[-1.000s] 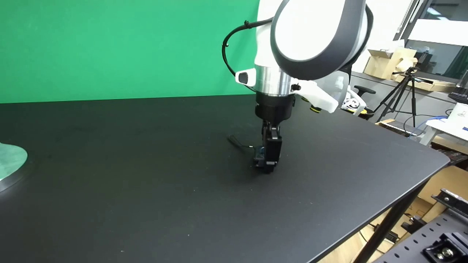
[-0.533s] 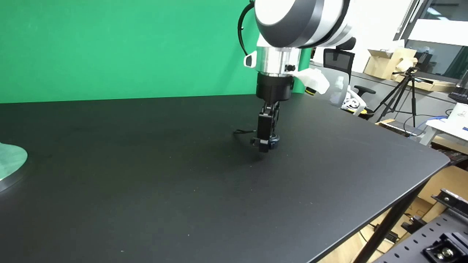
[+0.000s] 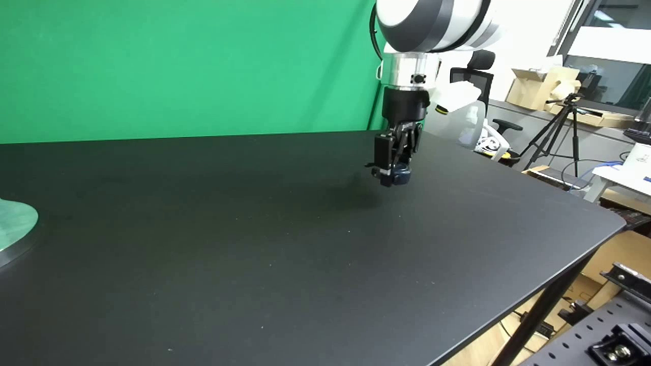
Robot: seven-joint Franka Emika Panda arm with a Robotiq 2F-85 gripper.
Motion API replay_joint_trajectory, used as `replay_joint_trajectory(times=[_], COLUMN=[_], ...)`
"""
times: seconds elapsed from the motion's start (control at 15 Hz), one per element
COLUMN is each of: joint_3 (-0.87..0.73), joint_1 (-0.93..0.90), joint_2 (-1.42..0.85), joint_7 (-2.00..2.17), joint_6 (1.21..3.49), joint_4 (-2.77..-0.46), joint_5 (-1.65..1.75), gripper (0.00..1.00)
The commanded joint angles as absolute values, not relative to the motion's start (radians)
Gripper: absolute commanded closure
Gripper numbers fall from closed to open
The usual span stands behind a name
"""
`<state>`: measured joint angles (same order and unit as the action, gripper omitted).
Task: Pick up the measuring tape and slightly move it to the right.
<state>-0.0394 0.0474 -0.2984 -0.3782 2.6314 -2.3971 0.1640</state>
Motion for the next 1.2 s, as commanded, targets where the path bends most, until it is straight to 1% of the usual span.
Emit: replay_joint_trajectory(times=[0.0, 0.53, 0.6, 0.67, 0.73, 0.87, 1.13], joint_3=[-0.069, -0.085, -0.081, -0.077, -0.074, -0.071, -0.064], joint_1=[0.051, 0.076, 0.082, 0.088, 0.092, 0.096, 0.092], joint_2=[-0.333, -0.420, -0.424, -0.425, -0.424, -0.412, -0.352], joint_7=[-0.264, -0.205, -0.211, -0.217, -0.219, -0.221, -0.226], joint_6=[2.611, 2.636, 2.633, 2.632, 2.633, 2.636, 2.645], joint_4=[-2.350, -2.312, -2.310, -2.309, -2.308, -2.313, -2.342], joint_5=[0.178, 0.144, 0.140, 0.133, 0.125, 0.117, 0.111], gripper=[0.58, 0.58, 0.50, 0.08, 0.07, 0.00, 0.00])
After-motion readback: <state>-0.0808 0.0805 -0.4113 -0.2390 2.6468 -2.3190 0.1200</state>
